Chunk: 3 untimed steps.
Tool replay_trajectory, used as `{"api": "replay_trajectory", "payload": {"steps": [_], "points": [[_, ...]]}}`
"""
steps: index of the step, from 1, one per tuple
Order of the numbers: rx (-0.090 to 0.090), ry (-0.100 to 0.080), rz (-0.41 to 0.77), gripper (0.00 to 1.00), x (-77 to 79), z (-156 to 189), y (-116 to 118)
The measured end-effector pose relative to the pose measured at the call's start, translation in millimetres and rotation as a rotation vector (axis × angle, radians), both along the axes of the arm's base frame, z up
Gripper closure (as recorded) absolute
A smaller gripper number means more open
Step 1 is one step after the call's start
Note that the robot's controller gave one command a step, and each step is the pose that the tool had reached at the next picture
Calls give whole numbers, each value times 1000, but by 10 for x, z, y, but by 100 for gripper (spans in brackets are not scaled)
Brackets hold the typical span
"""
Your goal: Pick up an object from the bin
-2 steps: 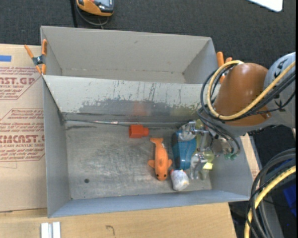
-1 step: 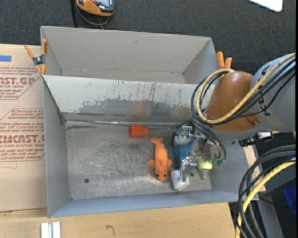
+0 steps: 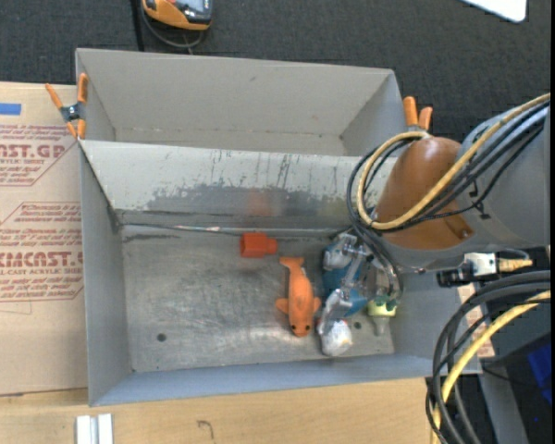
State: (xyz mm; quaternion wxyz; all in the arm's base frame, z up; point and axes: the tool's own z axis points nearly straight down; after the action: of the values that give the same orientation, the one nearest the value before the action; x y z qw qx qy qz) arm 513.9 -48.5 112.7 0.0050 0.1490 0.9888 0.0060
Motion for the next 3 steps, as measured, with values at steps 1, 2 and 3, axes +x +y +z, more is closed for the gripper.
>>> {"api": "replay_trajectory", "payload": {"steps": [1,2,3], "points": [[8,-11,244,0,47,-27,-199],[1,-18,396,0,53,-31,-267],[-2,-21,167,0,26,-71,-63]]}}
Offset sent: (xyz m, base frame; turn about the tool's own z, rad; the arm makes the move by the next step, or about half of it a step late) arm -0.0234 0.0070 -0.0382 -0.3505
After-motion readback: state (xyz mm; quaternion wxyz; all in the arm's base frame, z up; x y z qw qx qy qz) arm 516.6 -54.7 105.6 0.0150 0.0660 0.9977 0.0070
